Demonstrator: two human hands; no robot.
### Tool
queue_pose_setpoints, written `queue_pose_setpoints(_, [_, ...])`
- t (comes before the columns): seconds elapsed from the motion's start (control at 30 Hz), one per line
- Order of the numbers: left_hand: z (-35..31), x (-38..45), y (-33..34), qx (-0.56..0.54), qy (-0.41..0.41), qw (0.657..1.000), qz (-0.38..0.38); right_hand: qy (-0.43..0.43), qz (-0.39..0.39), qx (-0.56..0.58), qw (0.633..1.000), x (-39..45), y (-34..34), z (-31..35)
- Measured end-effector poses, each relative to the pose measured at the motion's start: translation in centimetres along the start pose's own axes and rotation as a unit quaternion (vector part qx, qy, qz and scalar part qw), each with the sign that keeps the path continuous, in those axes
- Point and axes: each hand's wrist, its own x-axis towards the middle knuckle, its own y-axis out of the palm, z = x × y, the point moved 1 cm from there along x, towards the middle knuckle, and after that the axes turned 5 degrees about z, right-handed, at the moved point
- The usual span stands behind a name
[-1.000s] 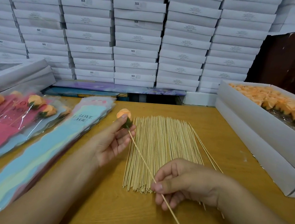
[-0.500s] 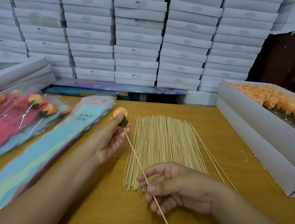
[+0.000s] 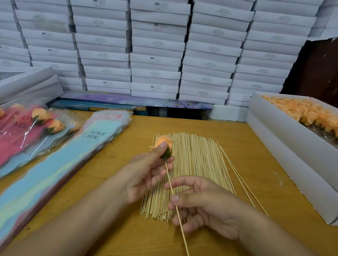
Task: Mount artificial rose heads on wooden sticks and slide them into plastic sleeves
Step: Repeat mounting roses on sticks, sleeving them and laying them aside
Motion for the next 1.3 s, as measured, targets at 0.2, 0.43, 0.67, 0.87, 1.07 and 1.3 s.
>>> queue_pose_setpoints(0.2, [-0.5, -0.7, 0.1, 0.024, -0.003, 1.000, 0.013, -0.042, -0.032, 0.020, 0.998, 0.0, -1.4, 0.6])
queue_pose_setpoints(0.43, [0.2, -2.0, 0.5, 0.149, -0.058, 0.986, 0.056, -0.136, -0.198, 0.073, 0.968, 0.4, -5.4, 1.6])
queue_pose_setpoints(0.67, [1.9, -3.4, 2.1, 0.269, -0.127, 0.946, 0.129, -0.195, -0.258, 0.104, 0.941, -0.1, -8.1, 2.6])
queue_pose_setpoints(0.87, [2.5, -3.5, 2.9, 0.307, -0.104, 0.939, 0.115, -0.186, -0.239, 0.100, 0.948, 0.2, -7.7, 2.3])
queue_pose_setpoints(1.07, [2.3, -3.5, 2.9, 0.337, -0.082, 0.931, 0.112, -0.180, -0.221, 0.082, 0.955, 0.7, -6.1, 2.1])
queue_pose_setpoints(1.3, [1.9, -3.5, 2.7, 0.315, -0.047, 0.944, 0.091, -0.156, -0.189, 0.054, 0.968, 0.5, -4.7, 1.5])
